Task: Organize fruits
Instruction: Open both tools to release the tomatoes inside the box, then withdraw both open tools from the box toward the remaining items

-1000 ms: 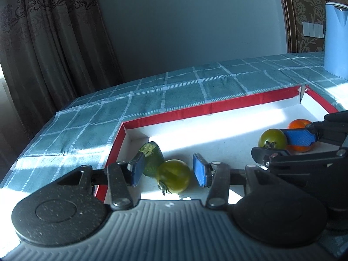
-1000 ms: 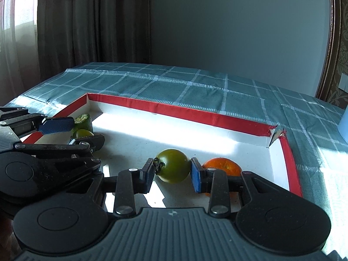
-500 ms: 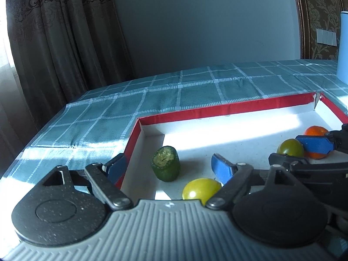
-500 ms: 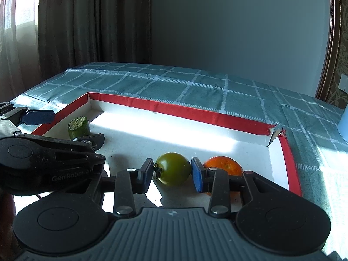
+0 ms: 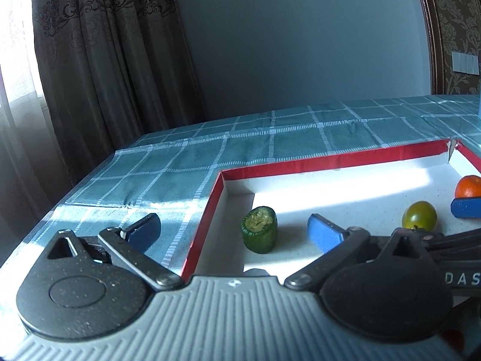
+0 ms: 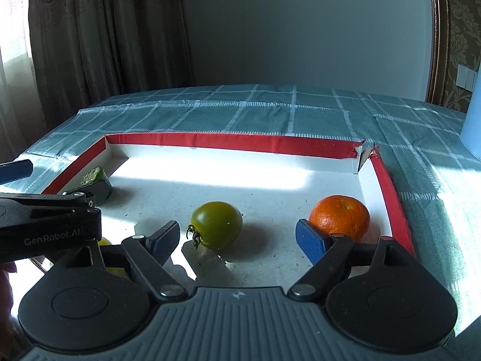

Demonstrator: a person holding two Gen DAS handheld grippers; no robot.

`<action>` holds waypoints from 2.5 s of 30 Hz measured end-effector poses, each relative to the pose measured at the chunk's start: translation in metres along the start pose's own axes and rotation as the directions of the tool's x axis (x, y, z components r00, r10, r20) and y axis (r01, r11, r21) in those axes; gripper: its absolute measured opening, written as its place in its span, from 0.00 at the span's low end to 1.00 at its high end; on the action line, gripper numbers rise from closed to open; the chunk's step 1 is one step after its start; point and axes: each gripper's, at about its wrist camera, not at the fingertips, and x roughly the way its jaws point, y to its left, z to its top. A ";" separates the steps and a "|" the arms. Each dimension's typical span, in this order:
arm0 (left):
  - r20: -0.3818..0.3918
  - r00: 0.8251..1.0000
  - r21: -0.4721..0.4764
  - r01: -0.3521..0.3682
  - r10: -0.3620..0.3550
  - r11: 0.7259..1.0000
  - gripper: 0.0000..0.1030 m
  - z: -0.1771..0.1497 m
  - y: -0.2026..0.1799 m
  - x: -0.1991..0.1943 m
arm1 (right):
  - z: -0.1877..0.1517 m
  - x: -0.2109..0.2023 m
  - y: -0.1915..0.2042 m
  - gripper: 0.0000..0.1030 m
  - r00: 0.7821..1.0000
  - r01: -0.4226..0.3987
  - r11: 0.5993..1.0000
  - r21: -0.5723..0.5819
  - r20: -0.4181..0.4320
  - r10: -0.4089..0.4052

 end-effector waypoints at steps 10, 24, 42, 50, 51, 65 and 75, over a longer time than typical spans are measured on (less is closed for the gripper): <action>0.074 0.997 -0.010 -0.021 0.022 1.000 1.00 -0.006 0.006 -0.020 | -0.002 -0.005 -0.008 0.82 0.999 -0.030 0.998 0.052 0.012 0.029; 0.113 0.950 0.062 0.286 -0.291 0.956 1.00 -0.043 0.028 -0.088 | -0.024 -0.079 -0.017 0.82 0.982 -0.027 1.000 0.011 0.188 0.025; -0.031 0.908 0.146 0.417 -0.417 0.897 1.00 -0.051 0.012 -0.077 | -0.052 -0.110 -0.032 0.82 0.980 0.039 0.998 0.052 0.192 -0.049; -0.035 0.918 0.137 0.395 -0.394 0.908 1.00 -0.049 0.012 -0.074 | -0.052 -0.111 -0.032 0.82 0.979 0.028 0.998 0.060 0.198 -0.040; -0.033 0.922 0.138 0.385 -0.385 0.912 1.00 -0.050 0.014 -0.075 | -0.052 -0.113 -0.032 0.82 0.978 0.017 0.998 0.059 0.205 -0.029; -0.092 0.939 0.237 0.343 -0.331 0.909 1.00 -0.054 -0.003 -0.068 | -0.075 -0.117 0.032 0.60 0.984 0.000 0.937 -0.350 0.169 0.063; -0.041 0.956 0.300 0.289 -0.291 0.909 0.92 -0.054 -0.014 -0.068 | -0.073 -0.104 0.035 0.57 0.993 -0.048 0.936 -0.350 0.081 0.082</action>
